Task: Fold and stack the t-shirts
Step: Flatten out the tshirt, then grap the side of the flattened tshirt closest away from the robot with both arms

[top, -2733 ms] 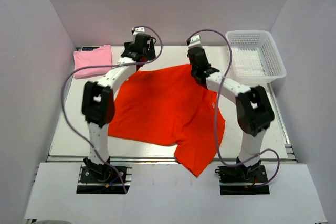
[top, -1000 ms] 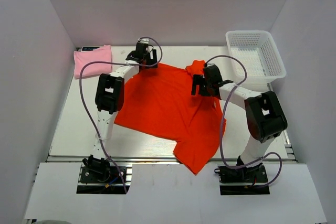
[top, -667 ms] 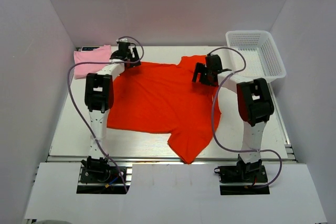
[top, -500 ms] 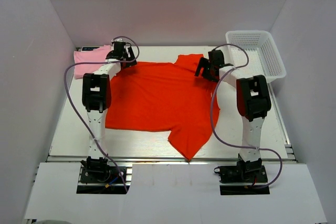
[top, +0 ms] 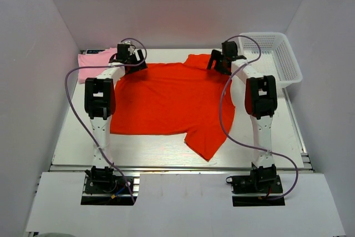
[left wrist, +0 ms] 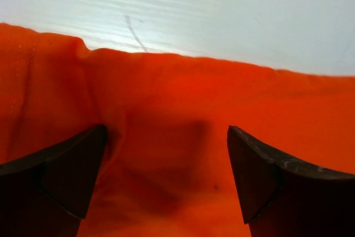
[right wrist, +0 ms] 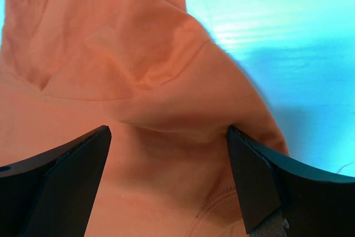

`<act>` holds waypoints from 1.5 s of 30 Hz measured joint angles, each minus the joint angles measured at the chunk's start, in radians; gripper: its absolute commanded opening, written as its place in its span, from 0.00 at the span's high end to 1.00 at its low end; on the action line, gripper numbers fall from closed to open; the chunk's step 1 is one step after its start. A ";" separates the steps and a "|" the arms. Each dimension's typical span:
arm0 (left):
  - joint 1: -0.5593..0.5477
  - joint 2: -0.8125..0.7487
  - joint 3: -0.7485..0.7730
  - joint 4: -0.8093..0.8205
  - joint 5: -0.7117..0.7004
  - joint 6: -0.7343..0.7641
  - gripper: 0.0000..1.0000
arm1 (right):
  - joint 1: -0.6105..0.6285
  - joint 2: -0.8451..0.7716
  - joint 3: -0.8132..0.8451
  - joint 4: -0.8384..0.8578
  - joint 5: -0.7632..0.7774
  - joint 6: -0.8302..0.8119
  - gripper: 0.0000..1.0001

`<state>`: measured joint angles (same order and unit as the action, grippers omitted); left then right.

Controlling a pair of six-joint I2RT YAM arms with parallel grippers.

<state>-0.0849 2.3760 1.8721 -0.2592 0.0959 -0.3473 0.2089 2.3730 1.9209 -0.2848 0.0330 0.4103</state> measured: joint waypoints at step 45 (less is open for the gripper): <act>0.047 -1.166 -1.318 -0.327 -0.403 -0.499 0.30 | 0.821 -1.085 -1.245 -0.074 0.045 -0.182 0.18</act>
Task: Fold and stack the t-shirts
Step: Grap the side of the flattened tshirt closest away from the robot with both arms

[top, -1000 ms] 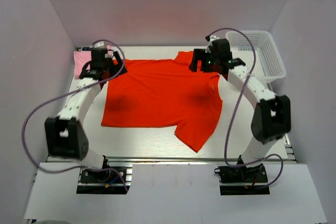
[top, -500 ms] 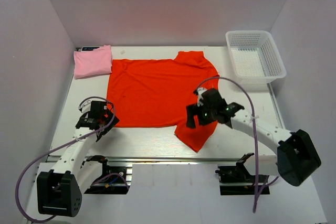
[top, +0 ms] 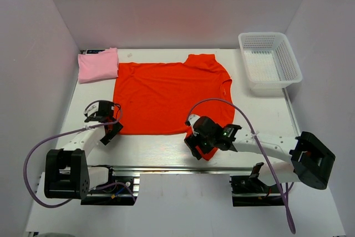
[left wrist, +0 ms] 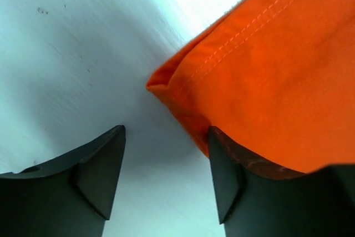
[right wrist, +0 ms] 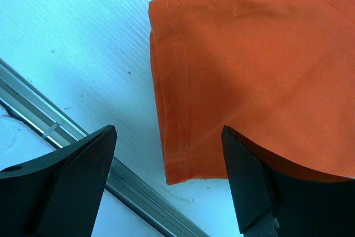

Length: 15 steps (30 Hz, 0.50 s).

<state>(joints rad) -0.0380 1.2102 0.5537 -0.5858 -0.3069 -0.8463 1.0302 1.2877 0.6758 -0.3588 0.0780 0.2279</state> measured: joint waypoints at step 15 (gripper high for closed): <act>0.029 0.006 -0.017 0.074 0.055 0.015 1.00 | 0.052 0.102 0.000 -0.017 0.129 0.102 0.88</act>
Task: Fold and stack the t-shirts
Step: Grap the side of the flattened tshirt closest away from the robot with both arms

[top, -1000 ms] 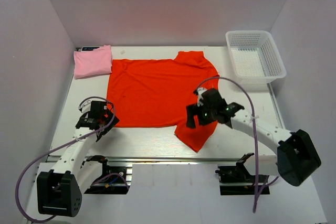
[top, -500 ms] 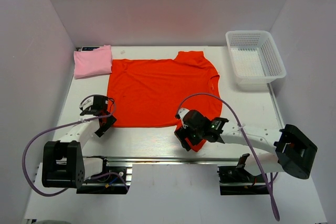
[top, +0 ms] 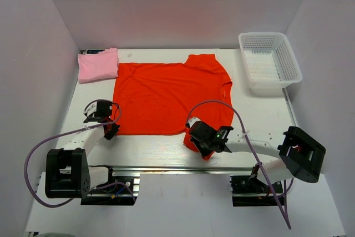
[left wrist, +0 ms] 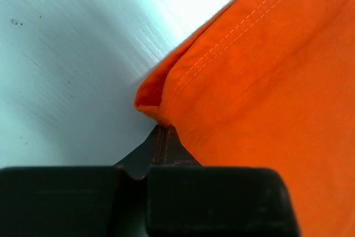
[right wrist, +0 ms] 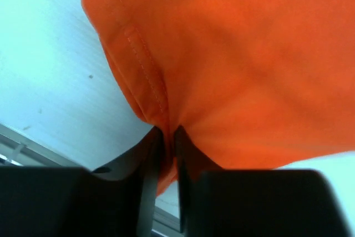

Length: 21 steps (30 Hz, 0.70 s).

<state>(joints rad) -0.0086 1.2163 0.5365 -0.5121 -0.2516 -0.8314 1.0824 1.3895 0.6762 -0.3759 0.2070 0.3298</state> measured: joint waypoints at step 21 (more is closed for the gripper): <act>0.000 -0.257 -0.002 -0.229 0.062 -0.014 1.00 | 0.042 -0.209 -0.016 -0.196 -0.140 0.026 1.00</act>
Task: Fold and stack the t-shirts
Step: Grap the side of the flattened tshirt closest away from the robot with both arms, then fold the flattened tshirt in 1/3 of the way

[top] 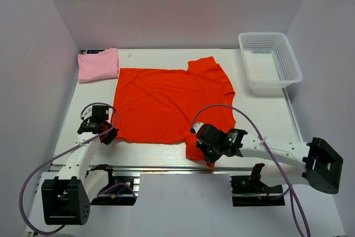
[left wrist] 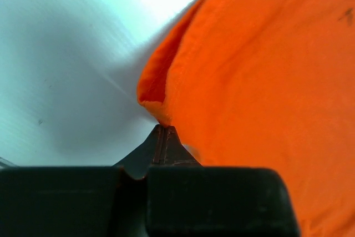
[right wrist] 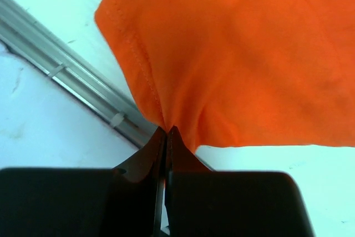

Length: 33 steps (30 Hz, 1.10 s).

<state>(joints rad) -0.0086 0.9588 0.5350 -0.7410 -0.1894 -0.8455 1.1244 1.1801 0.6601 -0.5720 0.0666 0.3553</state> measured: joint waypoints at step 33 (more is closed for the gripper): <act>0.022 0.605 0.533 0.191 -0.044 -0.021 1.00 | -0.500 0.307 0.360 0.311 0.158 -0.267 1.00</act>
<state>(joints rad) 0.0135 1.5639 1.0679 -0.5503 -0.2333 -0.8665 0.6243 1.4872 1.0203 -0.2615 0.2241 0.0887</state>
